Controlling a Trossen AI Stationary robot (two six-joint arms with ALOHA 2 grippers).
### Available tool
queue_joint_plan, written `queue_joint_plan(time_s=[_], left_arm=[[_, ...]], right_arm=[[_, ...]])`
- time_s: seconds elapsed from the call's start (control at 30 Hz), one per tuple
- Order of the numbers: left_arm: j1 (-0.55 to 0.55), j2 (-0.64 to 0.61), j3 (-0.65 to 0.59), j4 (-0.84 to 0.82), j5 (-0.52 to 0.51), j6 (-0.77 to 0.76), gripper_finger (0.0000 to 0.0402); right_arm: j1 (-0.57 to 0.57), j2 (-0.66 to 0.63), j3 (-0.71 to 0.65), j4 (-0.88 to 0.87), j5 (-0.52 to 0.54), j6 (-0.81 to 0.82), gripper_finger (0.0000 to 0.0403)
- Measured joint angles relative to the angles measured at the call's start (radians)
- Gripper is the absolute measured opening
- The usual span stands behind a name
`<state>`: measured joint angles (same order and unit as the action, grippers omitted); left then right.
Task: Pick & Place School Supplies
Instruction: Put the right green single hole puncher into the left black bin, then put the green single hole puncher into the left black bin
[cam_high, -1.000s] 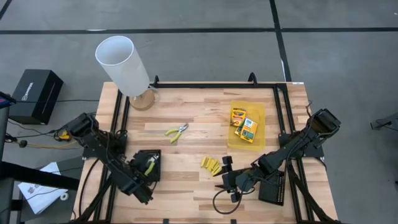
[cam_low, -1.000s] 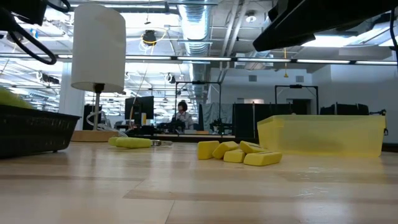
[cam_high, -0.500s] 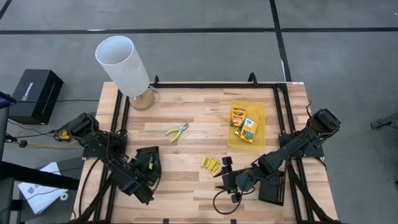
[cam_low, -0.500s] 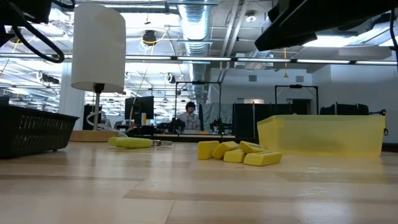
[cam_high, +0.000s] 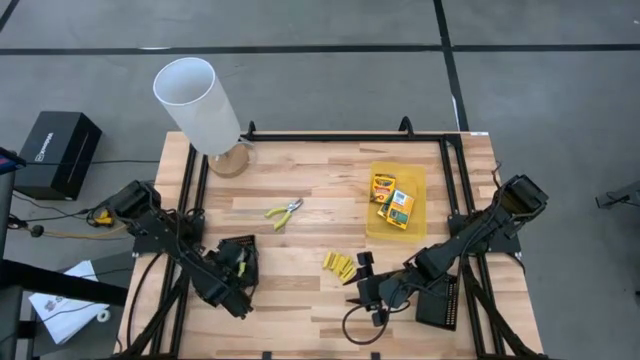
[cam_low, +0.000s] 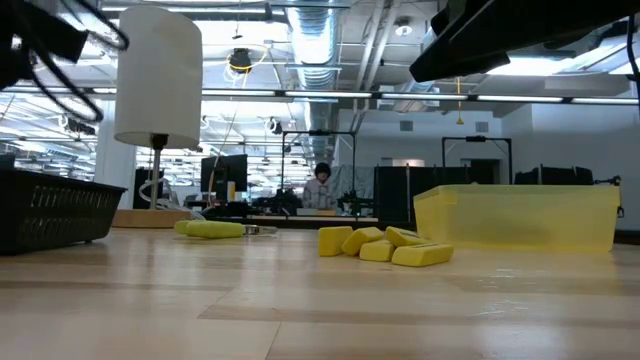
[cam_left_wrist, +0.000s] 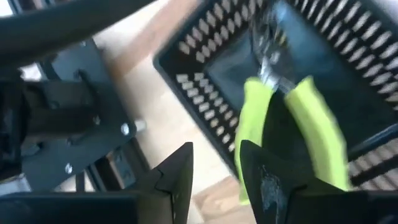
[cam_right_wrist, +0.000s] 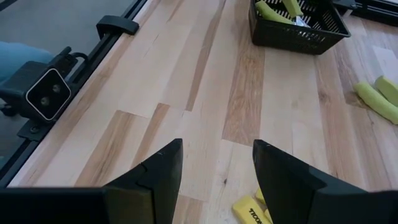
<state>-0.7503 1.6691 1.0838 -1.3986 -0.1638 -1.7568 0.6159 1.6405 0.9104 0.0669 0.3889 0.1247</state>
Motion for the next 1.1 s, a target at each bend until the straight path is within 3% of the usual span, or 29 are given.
queue_joint_plan(time_s=[0.37, 0.53, 0.7, 0.77, 0.87, 1.0, 1.1], left_arm=[[0.005, 0.000, -0.086, 0.243, 0.033, 0.030, 0.0105], [0.004, -0.033, -0.086, 0.257, -0.002, 0.033, 0.0104], [0.003, -0.147, -0.087, 0.217, -0.058, 0.035, 0.0104], [0.003, -0.210, -0.087, 0.212, -0.134, 0.033, 0.0104], [-0.006, -0.299, -0.087, 0.215, -0.329, 0.075, 0.0104], [0.008, -0.390, -0.086, 0.230, -0.569, 0.221, 0.0104], [0.034, -0.430, -0.089, 0.319, -0.711, 0.412, 0.0104]], right_arm=[[0.000, 0.000, 0.000, 0.000, -0.026, 0.007, 0.0186], [0.000, 0.000, 0.000, 0.000, -0.026, 0.007, 0.0186], [-0.001, 0.000, 0.000, 0.001, -0.026, 0.005, 0.0186], [-0.002, 0.000, 0.000, 0.007, -0.025, 0.000, 0.0186], [-0.002, 0.000, 0.000, 0.028, -0.024, -0.019, 0.0186], [-0.004, 0.000, 0.001, 0.054, -0.022, -0.054, 0.0186], [-0.010, 0.000, 0.001, 0.064, -0.020, -0.070, 0.0186]])
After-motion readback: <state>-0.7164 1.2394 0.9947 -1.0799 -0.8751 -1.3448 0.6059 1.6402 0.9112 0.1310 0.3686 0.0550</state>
